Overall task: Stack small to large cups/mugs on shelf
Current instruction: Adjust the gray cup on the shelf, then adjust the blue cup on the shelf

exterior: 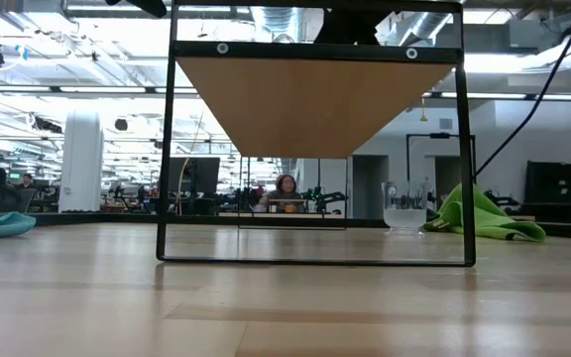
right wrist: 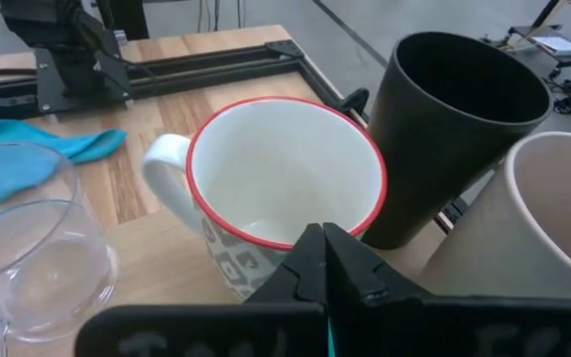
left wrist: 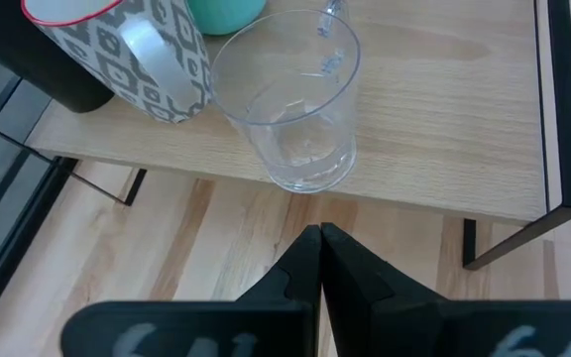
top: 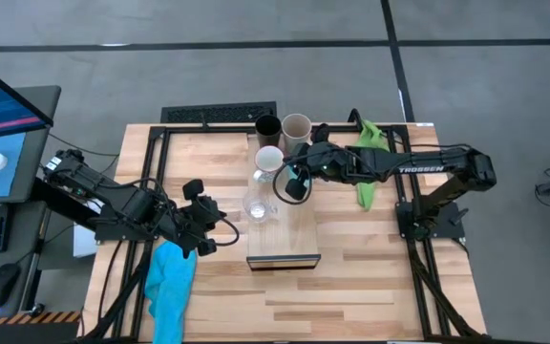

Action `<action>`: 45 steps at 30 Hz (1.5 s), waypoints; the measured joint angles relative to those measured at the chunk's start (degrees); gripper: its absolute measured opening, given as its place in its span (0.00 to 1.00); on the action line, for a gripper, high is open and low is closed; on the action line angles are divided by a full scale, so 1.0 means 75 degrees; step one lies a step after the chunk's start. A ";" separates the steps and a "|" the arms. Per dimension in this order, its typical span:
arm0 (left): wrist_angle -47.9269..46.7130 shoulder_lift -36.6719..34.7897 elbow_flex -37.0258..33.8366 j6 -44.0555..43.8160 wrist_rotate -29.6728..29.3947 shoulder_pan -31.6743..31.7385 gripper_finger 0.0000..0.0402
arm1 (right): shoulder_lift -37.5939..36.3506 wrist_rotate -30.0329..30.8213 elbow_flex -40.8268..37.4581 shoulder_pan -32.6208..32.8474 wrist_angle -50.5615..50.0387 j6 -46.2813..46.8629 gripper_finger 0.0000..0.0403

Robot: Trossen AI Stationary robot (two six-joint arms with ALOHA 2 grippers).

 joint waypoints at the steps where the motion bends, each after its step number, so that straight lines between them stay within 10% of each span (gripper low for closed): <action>1: 0.0000 0.0000 0.0000 0.0002 0.0000 0.0000 0.00 | 0.0000 -0.0005 0.0000 0.0001 0.0004 -0.0031 0.03; 15: -0.0002 0.0000 0.0000 0.0020 0.0000 0.0000 0.00 | -0.0128 0.0337 0.0025 0.0056 0.0302 -0.0517 0.03; 32: 0.0021 0.0003 0.0000 0.0108 -0.0175 0.0003 0.00 | -0.1177 0.2516 0.0190 0.1409 -0.4679 0.2661 0.01; 45: 0.0024 0.0003 0.0000 0.0082 -0.0204 0.0009 0.00 | -0.0663 0.2453 -0.0356 0.1235 -0.4071 0.2419 0.01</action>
